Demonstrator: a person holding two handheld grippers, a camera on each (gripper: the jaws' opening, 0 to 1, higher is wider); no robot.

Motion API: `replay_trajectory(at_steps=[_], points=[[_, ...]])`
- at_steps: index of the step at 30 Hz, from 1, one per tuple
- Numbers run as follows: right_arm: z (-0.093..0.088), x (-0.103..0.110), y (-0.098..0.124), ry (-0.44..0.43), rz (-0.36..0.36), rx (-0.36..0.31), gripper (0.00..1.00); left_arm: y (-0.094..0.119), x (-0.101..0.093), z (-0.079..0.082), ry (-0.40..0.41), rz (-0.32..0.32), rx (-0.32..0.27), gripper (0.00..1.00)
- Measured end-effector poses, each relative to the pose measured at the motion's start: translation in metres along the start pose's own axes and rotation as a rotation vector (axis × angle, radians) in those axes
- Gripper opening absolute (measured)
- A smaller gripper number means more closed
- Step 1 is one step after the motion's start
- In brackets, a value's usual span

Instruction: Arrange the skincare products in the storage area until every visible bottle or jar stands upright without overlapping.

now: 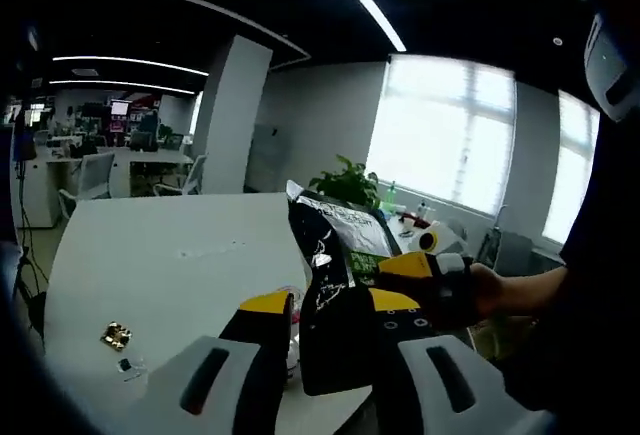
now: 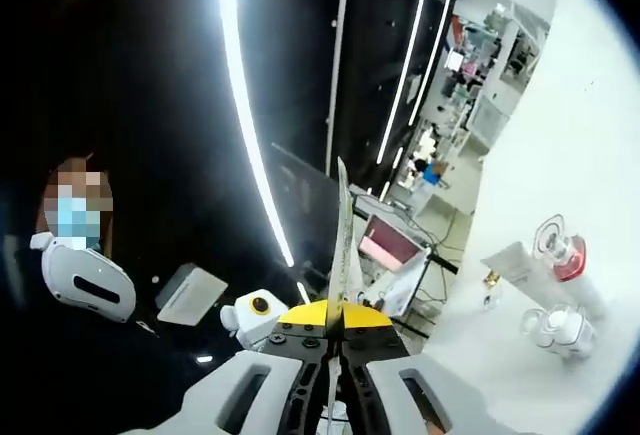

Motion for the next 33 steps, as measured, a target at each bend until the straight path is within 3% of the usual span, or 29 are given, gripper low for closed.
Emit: replay_trajectory(at_steps=[2, 6, 10, 15, 22, 33], points=[[-0.001, 0.000, -0.001, 0.003, -0.003, 0.005, 0.00, 0.003, 0.003, -0.001, 0.009, -0.020, -0.008, 0.28], [-0.004, 0.003, -0.003, -0.017, 0.023, 0.030, 0.00, 0.002, -0.007, -0.005, 0.086, -0.154, -0.003, 0.27], [-0.005, 0.003, -0.005, -0.027, 0.032, 0.046, 0.00, 0.002, -0.011, -0.008, 0.173, -0.237, -0.016, 0.24], [-0.009, -0.003, -0.007, -0.036, 0.003, 0.086, 0.00, 0.001, -0.005, -0.019, 0.211, -0.233, 0.000, 0.24], [-0.015, -0.011, -0.008, -0.056, -0.033, 0.121, 0.00, 0.008, 0.011, -0.028, 0.257, -0.201, -0.023, 0.06], [-0.028, -0.021, -0.024, -0.054, -0.077, 0.200, 0.00, 0.018, 0.024, -0.049, 0.385, -0.213, -0.026, 0.01]])
Point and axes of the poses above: the point that each gripper's makers call its tool centre point, and the gripper's own axes: y roughly backward along the fingers, x roughly to its left, z roughly out of its top, the point moved 4 cm from there along y, roughly backward along the fingers, and after that the axes turned 14 degrees about x, right-handed, at the moved point
